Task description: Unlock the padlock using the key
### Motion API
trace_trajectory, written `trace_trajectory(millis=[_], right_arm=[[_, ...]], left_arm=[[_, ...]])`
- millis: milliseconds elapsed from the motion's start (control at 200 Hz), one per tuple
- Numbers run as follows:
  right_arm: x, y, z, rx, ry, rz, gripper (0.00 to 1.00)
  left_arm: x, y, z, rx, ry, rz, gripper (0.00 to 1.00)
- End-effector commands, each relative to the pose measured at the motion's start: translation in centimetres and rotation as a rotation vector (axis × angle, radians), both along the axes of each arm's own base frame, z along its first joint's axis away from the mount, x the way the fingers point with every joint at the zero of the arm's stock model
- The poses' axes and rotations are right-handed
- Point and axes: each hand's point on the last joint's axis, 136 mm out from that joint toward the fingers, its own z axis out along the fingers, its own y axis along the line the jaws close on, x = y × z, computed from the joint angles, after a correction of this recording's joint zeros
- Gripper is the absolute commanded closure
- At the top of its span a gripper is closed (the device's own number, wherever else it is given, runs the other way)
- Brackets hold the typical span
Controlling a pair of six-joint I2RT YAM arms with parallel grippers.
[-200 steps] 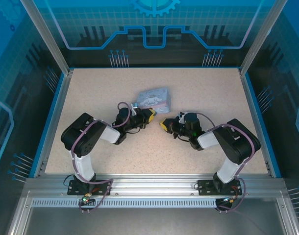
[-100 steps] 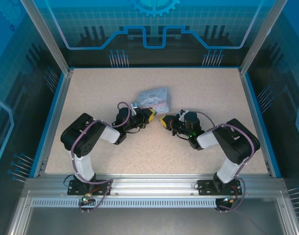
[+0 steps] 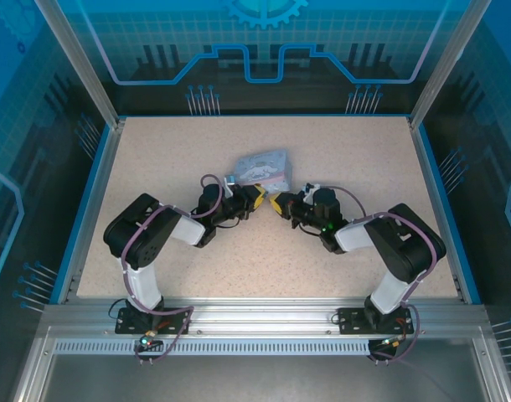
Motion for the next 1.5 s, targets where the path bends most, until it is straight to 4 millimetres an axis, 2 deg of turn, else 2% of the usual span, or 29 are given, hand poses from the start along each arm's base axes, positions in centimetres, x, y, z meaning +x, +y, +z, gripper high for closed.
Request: trace_trajectory(millis=[0, 440, 1090, 1496], right_arm=[[0.4, 0.5, 0.6, -0.004, -0.028, 0.001, 1.00], [-0.4, -0.6, -1.0, -0.032, -0.001, -0.027, 1.00], [0.4, 0.0, -0.4, -0.027, -0.017, -0.013, 1.00], [1.1, 0.6, -0.9, -0.026, -0.010, -0.003, 1.00]], left_arm=[[-0.1, -0.3, 2.4, -0.069, -0.058, -0.020, 1.00], [-0.1, -0.2, 2.3, -0.069, -0.056, -0.020, 1.00], [-0.1, -0.3, 2.7, -0.074, -0.062, -0.028, 1.00], [-0.2, -0.3, 2.9, -0.082, -0.066, -0.034, 1.00]])
